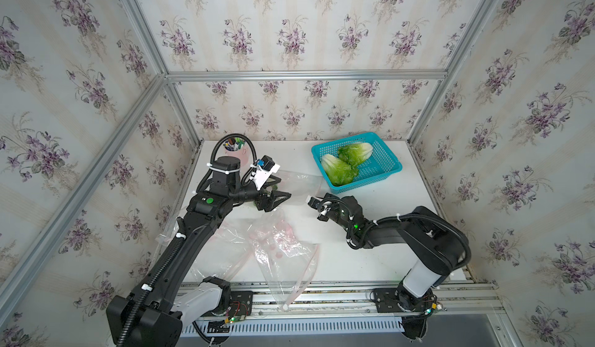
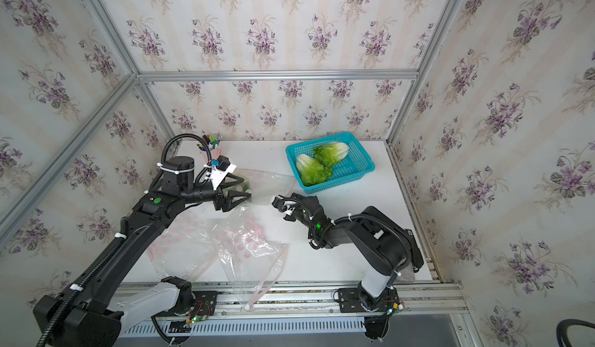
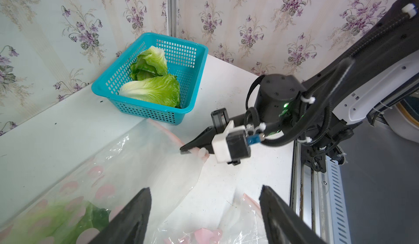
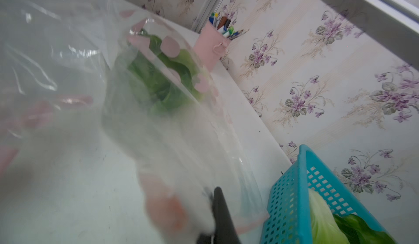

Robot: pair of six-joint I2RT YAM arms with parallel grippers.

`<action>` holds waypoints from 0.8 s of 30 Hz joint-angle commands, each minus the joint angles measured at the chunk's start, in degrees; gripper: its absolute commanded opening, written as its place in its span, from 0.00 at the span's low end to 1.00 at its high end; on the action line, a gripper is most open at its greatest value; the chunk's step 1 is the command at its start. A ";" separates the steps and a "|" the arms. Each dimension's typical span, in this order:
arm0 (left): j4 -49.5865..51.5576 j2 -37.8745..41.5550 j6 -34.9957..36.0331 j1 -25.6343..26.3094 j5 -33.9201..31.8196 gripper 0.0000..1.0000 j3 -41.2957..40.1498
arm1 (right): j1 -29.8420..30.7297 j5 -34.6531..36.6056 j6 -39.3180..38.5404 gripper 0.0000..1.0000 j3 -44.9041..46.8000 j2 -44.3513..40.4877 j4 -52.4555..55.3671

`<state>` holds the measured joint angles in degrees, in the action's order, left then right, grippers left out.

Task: Open the zip-top bag and take out the chinese cabbages
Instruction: Pick up the zipper food storage bag at the center of the board.

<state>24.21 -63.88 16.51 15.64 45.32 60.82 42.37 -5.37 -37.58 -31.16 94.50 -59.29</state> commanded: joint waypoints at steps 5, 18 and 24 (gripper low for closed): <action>3.55 -2.07 8.36 3.57 2.20 0.69 1.83 | -2.44 -11.64 10.13 0.00 -1.31 -12.40 10.10; 6.93 -8.24 13.81 12.25 -10.35 0.45 7.76 | -3.06 -19.90 13.56 0.00 -13.10 -17.28 36.66; 6.38 -10.85 14.07 12.53 -10.53 0.37 9.49 | -2.99 -19.94 13.20 0.00 -13.87 -18.30 39.36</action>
<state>30.83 -74.19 29.17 28.03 35.53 69.73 39.35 -23.99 -24.23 -44.49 76.66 -21.71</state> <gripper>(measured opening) 0.373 0.048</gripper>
